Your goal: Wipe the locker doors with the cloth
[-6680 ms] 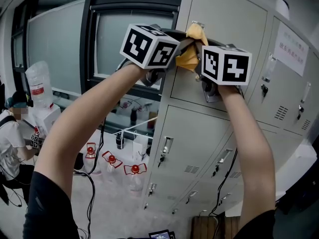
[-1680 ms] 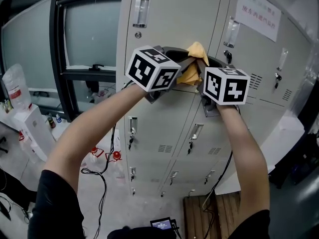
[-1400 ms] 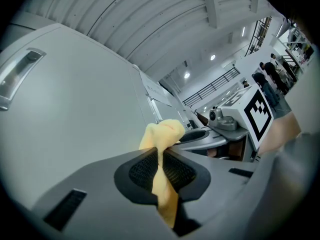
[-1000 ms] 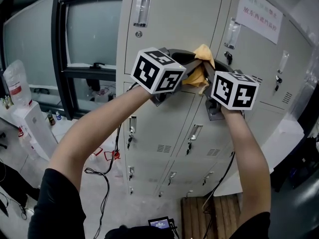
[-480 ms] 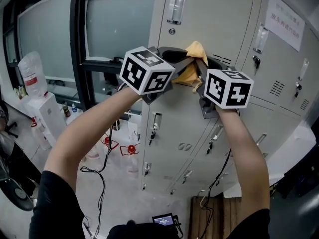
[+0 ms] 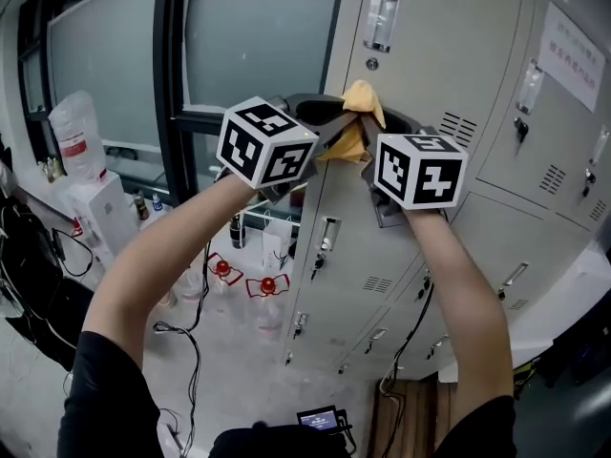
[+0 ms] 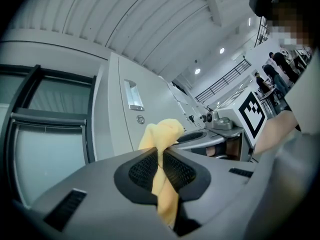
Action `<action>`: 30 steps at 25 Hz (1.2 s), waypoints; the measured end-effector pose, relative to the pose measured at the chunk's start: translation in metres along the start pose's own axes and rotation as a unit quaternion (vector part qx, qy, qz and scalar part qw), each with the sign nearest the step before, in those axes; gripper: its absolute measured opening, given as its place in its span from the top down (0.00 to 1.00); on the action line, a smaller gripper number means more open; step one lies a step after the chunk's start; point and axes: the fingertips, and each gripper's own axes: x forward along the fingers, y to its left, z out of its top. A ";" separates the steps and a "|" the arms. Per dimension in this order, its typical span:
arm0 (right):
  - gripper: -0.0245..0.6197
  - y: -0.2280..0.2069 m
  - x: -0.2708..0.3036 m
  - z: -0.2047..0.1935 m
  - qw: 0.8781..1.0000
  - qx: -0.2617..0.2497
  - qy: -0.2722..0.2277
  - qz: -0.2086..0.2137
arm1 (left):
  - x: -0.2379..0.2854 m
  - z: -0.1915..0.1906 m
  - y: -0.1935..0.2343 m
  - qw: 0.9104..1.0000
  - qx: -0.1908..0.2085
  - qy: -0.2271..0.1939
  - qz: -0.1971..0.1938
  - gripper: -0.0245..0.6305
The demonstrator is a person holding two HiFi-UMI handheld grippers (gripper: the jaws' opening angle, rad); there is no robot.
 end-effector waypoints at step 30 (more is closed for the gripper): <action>0.87 -0.085 -0.065 -0.023 0.998 -0.002 0.018 -0.065 | 0.082 0.001 -0.067 0.998 -0.032 -0.014 -0.057 0.90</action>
